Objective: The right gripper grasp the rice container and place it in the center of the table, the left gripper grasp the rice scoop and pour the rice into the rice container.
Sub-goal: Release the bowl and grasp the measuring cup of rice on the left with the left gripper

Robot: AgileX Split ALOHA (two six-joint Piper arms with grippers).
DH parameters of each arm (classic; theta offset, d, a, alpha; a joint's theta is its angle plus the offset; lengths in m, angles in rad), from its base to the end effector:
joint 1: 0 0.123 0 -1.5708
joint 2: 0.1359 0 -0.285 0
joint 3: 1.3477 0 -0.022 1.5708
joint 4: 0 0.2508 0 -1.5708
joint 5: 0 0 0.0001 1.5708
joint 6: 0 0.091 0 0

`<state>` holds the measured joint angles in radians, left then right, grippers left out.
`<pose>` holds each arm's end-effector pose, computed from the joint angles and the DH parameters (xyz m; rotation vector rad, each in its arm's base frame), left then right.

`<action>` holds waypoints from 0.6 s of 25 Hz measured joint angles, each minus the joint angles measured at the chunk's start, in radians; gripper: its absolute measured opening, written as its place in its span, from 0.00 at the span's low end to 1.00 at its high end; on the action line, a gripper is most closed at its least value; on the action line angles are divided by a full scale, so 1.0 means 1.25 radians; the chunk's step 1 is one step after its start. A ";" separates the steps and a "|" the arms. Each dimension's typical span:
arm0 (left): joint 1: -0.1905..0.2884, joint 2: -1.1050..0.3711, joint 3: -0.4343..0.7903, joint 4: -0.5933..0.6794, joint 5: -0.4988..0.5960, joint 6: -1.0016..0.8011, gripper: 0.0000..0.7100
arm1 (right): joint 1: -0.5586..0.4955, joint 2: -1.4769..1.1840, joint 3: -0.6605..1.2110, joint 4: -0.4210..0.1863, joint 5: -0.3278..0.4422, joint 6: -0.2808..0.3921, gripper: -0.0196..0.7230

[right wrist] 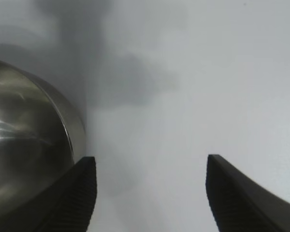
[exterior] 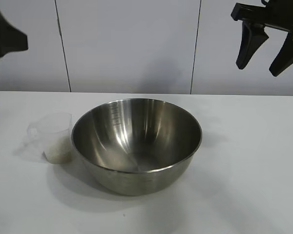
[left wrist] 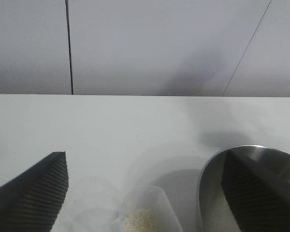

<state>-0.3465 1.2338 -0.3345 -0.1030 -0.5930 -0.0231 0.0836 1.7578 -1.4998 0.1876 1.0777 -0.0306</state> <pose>0.2089 -0.0699 0.2153 0.1725 1.7920 -0.2743 0.3678 0.0458 0.2874 -0.0733 2.8122 0.2654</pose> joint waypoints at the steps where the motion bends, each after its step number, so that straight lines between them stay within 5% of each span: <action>1: 0.000 0.008 0.043 0.011 -0.063 0.002 0.88 | 0.000 0.000 0.000 0.000 0.000 0.000 0.63; 7: 0.000 0.138 0.142 0.055 -0.346 0.003 0.86 | 0.000 0.000 0.000 0.002 0.000 0.000 0.63; 15: 0.000 0.415 0.140 0.057 -0.432 -0.001 0.84 | 0.000 0.000 0.000 0.006 -0.002 0.001 0.63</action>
<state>-0.3465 1.7528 -0.1595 -0.0316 -1.1330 -0.0238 0.0836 1.7578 -1.4998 0.1949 1.0757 -0.0297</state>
